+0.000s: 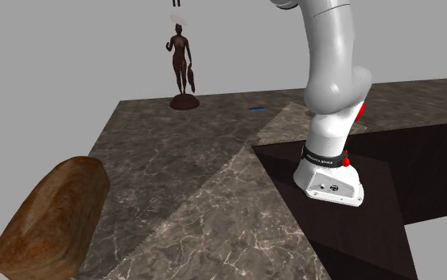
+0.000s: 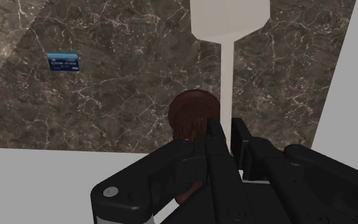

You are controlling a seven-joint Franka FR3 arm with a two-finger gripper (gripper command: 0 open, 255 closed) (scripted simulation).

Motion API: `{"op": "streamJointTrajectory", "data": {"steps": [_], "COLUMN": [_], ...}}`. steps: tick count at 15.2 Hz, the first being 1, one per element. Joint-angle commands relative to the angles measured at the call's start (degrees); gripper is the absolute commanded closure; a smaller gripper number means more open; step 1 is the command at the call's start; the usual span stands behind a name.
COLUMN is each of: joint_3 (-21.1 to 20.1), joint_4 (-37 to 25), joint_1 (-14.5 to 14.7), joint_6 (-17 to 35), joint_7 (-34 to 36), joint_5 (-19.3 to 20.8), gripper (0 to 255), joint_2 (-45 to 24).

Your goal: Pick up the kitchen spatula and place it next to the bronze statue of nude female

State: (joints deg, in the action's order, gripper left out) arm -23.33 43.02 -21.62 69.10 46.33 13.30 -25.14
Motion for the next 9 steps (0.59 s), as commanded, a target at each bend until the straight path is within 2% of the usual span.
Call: {"op": "streamJointTrajectory", "data": {"steps": [1, 9], "joint_3": [-0.3, -0.4], "joint_4": [6.4, 22.9], "joint_1": [-1.7, -5.3], "joint_6": [3.8, 14.0], "joint_7": [0.0, -0.1], "joint_5": [-1.1, -4.2], "gripper": [255, 255], "joint_2": [2.8, 9.4]}}
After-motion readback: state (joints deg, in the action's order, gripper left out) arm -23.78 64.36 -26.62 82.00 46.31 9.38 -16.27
